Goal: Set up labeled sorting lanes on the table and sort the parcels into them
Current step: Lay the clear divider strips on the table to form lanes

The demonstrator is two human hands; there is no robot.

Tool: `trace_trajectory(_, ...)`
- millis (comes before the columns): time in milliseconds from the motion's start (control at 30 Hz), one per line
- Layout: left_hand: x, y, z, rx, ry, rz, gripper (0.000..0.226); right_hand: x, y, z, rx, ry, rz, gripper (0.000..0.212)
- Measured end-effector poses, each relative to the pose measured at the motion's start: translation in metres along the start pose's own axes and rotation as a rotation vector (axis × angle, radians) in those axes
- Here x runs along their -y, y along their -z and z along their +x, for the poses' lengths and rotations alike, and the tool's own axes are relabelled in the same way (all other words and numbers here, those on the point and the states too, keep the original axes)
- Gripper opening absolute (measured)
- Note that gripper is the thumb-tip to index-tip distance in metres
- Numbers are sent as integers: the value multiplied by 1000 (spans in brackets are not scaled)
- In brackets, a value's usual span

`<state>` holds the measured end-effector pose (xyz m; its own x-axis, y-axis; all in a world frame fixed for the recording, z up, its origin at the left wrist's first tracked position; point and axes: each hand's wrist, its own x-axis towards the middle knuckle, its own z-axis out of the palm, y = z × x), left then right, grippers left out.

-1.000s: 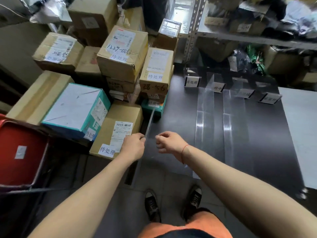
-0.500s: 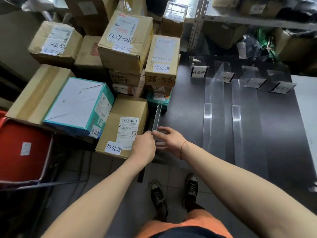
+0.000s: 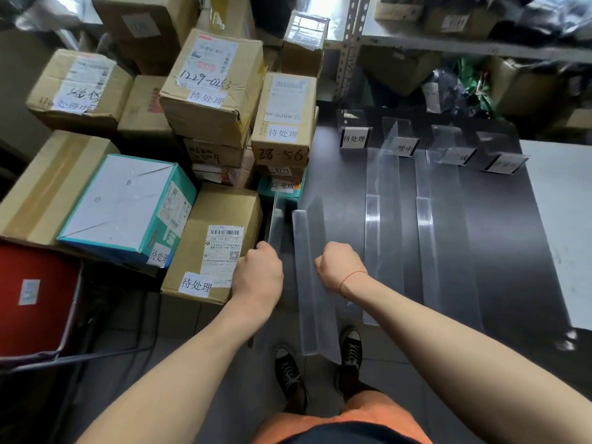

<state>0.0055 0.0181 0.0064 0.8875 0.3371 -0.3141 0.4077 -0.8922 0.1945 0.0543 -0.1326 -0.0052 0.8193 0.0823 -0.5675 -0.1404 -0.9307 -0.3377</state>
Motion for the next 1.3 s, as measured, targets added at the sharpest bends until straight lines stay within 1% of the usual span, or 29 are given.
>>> trace_trajectory(67, 1, -5, 0, 23, -8, 16, 17, -10, 8, -1, -22, -18, -20, 16)
trace_trajectory(167, 1, -10, -2, 78, 21, 8, 22, -18, 10, 2, -18, -27, 38, 10)
trace_trajectory(233, 1, -12, -3, 73, 27, -28, 25, -24, 7, 3, -4, -11, 85, 12)
trace_trajectory(300, 2, -15, -3, 41, 19, -69, 24, -30, 4, 3, 9, 9, 144, 23)
trace_trajectory(400, 2, -17, -5, 3, -22, -73, 24, -37, 2, 0, 54, 8, 196, 46)
trace_trajectory(500, 0, -18, -8, -17, -60, -74, 24, -41, 0, -5, 98, 2, 198, 50)
trace_trajectory(567, -1, -20, -9, -17, -66, -91, 26, -42, -2, -7, 102, -3, 186, 50)
trace_trajectory(600, 0, -21, -9, -45, -70, -82, 28, -41, -3, -8, 100, -6, 182, 51)
trace_trajectory(633, 0, -23, -11, -102, -115, -69, 31, -42, -4, -9, 100, -5, 188, 51)
trace_trajectory(733, -9, -33, -19, -255, -352, -80, 34, -43, -7, -14, 106, -29, 250, 55)
trace_trajectory(767, -16, -34, -24, -209, -405, -144, 33, -43, -6, -15, 97, -42, 284, 55)
trace_trajectory(800, -27, -28, -32, -87, -396, -273, 34, -43, -6, -17, 98, -57, 313, 53)
trace_trajectory(833, -36, -29, -37, 72, -313, -438, 36, -42, -5, -20, 112, -68, 356, 47)
trace_trajectory(900, -54, -31, -42, 430, -55, -694, 45, -42, -5, -25, 167, -120, 489, 35)
trace_trajectory(933, -60, -31, -43, 550, 43, -801, 48, -41, -5, -29, 198, -208, 645, 37)
trace_trajectory(967, -62, -37, -42, 609, 114, -900, 45, -40, -6, -33, 225, -310, 820, 42)
trace_trajectory(1000, -62, -41, -41, 639, 143, -956, 37, -41, -6, -37, 235, -377, 942, 45)
trace_trajectory(1033, -59, -50, -36, 649, 152, -995, 34, -42, -6, -38, 238, -385, 1021, 45)
trace_trajectory(1067, -58, -53, -33, 646, 141, -1021, 38, -42, -5, -41, 240, -359, 1066, 41)
trace_trajectory(1133, -56, -49, -30, 608, 81, -1015, 53, -41, 1, -47, 260, -271, 1066, 32)
trace_trajectory(1167, -52, -56, -24, 593, 51, -997, 54, -38, 7, -53, 264, -237, 1063, 33)
trace_trajectory(1200, -52, -48, -24, 566, 13, -988, 54, -38, 14, -57, 272, -213, 1076, 35)
trace_trajectory(1300, -66, 1, -35, 512, -59, -965, 54, -35, 44, -73, 277, -118, 1120, 37)
